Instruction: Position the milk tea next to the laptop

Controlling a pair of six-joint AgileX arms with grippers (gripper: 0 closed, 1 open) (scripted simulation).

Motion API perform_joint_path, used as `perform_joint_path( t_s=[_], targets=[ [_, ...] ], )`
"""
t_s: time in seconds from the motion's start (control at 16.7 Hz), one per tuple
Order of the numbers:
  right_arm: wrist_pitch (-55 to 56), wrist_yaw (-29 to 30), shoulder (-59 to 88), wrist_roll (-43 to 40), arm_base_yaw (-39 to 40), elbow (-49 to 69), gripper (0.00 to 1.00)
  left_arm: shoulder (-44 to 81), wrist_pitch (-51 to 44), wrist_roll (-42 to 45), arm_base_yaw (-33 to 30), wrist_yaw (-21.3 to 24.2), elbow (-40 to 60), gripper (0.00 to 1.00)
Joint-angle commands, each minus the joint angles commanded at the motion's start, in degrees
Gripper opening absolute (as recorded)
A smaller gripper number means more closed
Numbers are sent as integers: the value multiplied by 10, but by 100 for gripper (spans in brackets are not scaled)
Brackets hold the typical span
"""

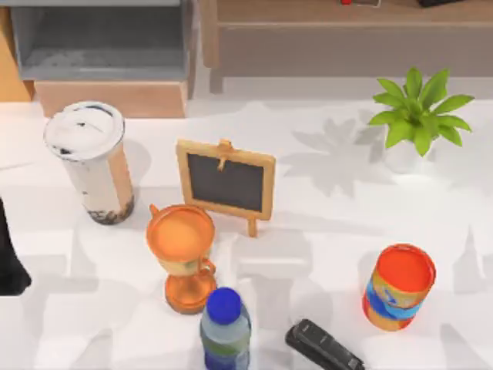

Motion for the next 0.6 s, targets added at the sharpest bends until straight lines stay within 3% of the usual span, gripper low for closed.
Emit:
perform_joint_path(
  t_s=[0.3,0.6],
  targets=[
    [0,0,0,0,0,0,100,39,-11,-10,-17,-12,23,100],
    [0,0,0,0,0,0,100,218,-45,-49,-83,-54,117,100]
  ],
)
